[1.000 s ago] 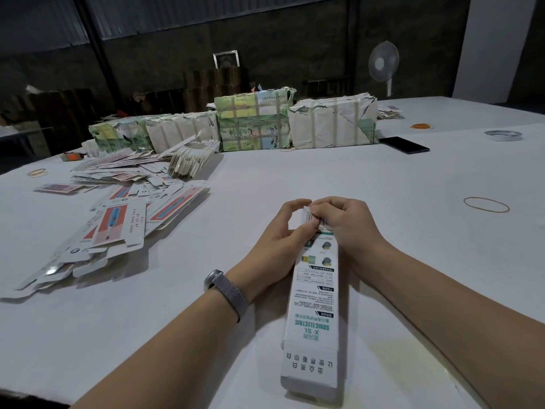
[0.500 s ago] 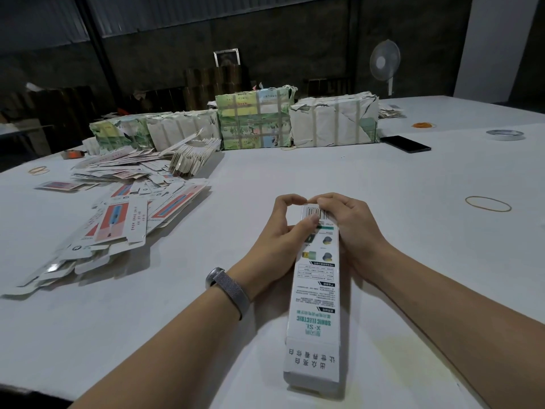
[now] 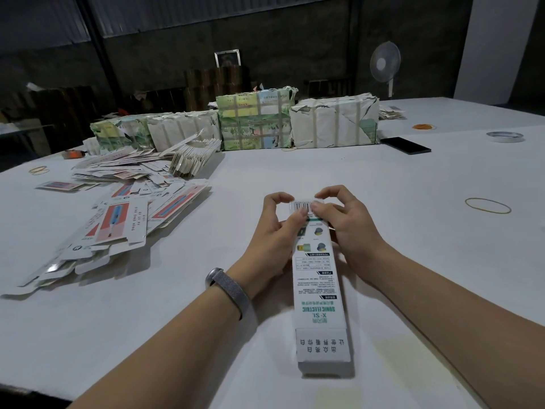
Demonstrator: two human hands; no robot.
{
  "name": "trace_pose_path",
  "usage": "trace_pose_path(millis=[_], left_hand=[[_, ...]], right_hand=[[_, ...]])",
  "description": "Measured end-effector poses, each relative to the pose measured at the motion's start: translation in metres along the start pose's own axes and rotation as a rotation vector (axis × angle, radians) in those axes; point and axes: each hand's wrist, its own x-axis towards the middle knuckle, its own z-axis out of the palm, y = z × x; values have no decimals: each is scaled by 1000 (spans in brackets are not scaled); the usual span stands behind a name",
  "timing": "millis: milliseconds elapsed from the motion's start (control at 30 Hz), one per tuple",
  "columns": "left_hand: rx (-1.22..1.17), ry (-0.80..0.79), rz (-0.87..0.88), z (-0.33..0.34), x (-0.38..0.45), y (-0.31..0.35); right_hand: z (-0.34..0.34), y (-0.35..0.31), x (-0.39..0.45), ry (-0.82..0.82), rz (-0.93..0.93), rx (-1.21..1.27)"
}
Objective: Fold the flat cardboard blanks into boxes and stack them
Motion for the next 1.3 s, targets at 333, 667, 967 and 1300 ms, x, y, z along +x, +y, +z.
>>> trace_pose_path(millis=[333,667,967,1300], left_hand=[[50,13,-29,0,0,2],[23,105,-20,0,-2,4],[84,360,111,-15,10,-1],[80,81,121,-10,14,-14]], right_hand=[[0,3,2,25,-5,20],[4,0,-2,58,-52,-108],[0,-27,-8,-170,-379,-1156],[-48,-79,-28,90,-214,-1365]])
